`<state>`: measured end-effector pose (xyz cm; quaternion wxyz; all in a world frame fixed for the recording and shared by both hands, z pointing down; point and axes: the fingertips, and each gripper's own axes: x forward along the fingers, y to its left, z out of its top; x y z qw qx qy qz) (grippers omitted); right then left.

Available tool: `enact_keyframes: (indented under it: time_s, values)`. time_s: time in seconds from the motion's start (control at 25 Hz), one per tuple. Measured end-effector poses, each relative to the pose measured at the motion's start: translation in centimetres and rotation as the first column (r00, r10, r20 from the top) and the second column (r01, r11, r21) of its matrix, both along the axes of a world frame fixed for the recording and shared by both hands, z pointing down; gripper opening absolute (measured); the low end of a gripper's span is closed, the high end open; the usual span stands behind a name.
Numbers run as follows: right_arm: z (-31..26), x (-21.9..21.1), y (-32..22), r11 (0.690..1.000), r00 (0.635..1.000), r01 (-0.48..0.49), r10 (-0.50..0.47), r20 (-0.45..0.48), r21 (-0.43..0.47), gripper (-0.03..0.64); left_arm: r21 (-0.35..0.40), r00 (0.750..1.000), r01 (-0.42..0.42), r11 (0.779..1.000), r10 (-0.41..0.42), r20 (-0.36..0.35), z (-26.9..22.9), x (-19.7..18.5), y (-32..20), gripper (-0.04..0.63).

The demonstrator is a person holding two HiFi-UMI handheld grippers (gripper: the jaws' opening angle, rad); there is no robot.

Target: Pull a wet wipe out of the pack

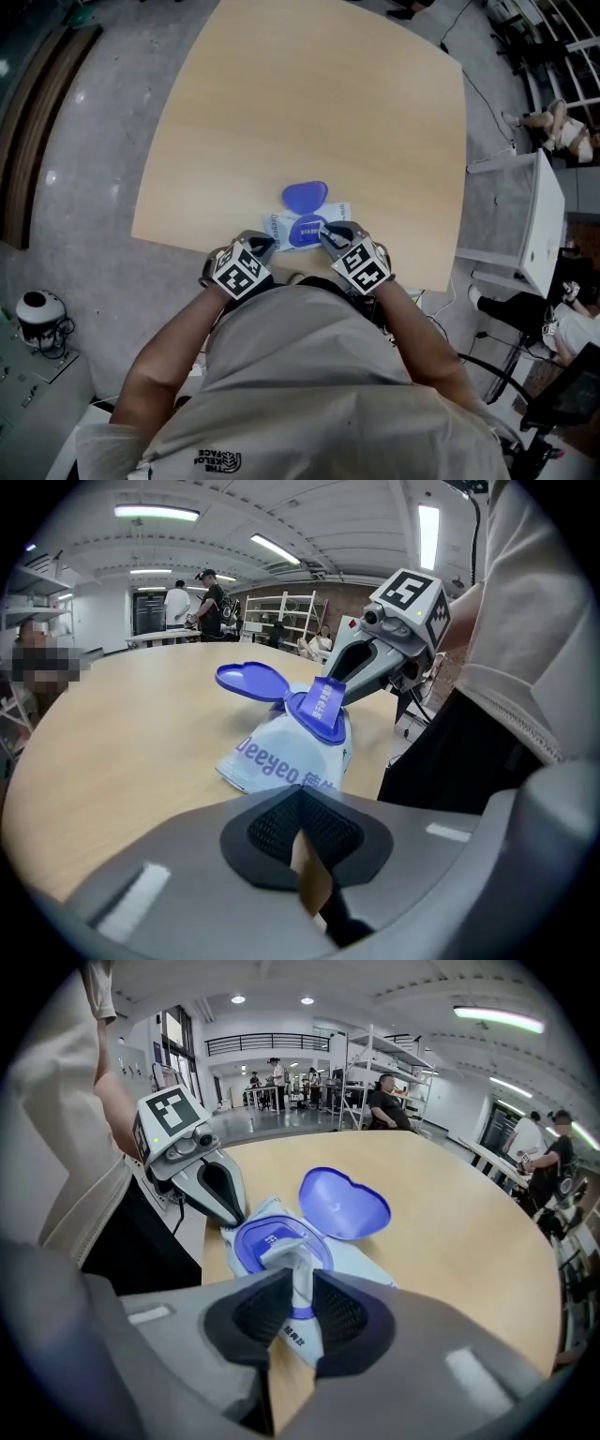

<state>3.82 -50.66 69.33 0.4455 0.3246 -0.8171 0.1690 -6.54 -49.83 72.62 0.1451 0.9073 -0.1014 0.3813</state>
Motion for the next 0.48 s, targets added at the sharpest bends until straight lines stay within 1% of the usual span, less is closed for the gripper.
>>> enact_keyframes:
  time_s: [0.28, 0.4, 0.48]
  values:
    - [-0.09, -0.02, -0.01, 1.0, 1.0, 0.004, -0.004, -0.02, 0.002, 0.039, 0.006, 1.0, -0.006, 1.0, 0.005, 0.013, 0.1, 0.03, -0.15, 0.006]
    - [-0.17, 0.12, 0.03, 1.0, 1.0, 0.001, -0.001, -0.024, 0.005, 0.004, 0.007, 1.0, -0.004, 1.0, 0.004, 0.016, 0.19, 0.09, -0.24, 0.006]
    - [-0.24, 0.33, 0.09, 1.0, 1.0, -0.009, 0.009, -0.022, 0.007, 0.003, 0.009, 1.0, -0.004, 1.0, 0.004, 0.018, 0.26, 0.19, -0.19, 0.006]
